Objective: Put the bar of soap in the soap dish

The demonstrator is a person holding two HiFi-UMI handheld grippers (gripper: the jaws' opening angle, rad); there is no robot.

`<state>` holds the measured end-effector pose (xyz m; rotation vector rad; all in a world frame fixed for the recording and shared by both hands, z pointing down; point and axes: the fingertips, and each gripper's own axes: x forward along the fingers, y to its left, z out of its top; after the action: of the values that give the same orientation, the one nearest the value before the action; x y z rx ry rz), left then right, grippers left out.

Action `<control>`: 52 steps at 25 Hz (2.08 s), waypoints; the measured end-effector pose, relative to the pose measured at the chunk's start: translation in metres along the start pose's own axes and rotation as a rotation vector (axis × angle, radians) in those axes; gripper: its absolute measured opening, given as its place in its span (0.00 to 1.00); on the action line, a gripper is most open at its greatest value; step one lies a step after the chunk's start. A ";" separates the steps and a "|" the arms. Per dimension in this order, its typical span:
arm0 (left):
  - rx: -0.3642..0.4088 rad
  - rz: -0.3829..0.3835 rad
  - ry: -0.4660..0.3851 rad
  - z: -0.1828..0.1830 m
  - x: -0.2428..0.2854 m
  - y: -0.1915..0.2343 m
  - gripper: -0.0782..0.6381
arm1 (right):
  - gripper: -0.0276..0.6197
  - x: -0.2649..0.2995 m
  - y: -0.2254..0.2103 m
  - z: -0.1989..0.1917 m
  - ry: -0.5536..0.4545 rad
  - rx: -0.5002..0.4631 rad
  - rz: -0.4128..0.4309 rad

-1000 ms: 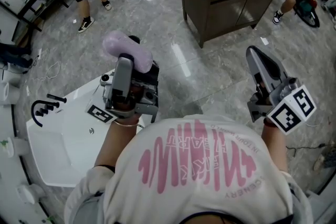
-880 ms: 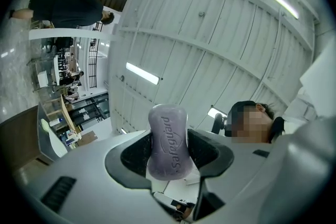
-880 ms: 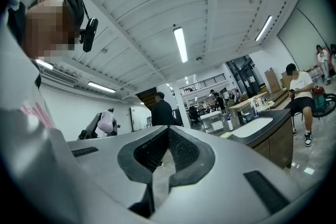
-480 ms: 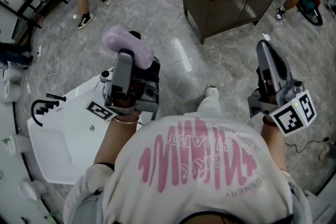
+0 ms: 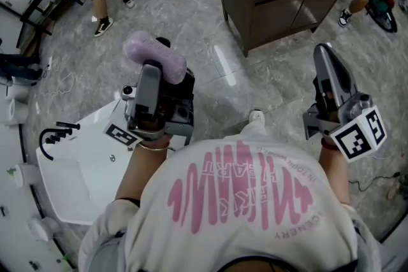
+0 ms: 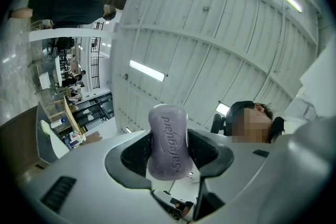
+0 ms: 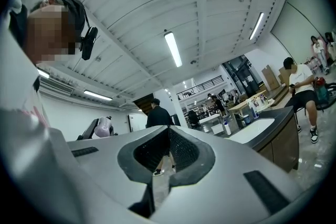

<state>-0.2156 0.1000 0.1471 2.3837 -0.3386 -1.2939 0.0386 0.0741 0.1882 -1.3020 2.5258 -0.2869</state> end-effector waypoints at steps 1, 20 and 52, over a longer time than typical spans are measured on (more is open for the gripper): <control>0.002 0.001 -0.002 -0.002 0.005 0.005 0.41 | 0.07 0.004 -0.007 0.001 0.005 -0.001 0.004; 0.039 0.034 -0.030 -0.040 0.080 0.085 0.41 | 0.07 0.062 -0.119 0.021 0.074 0.026 0.077; 0.238 0.137 -0.089 -0.038 0.104 0.143 0.41 | 0.07 0.105 -0.209 0.007 0.135 0.095 0.200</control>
<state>-0.1299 -0.0595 0.1542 2.4476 -0.7064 -1.3646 0.1421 -0.1315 0.2282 -1.0166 2.6928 -0.4580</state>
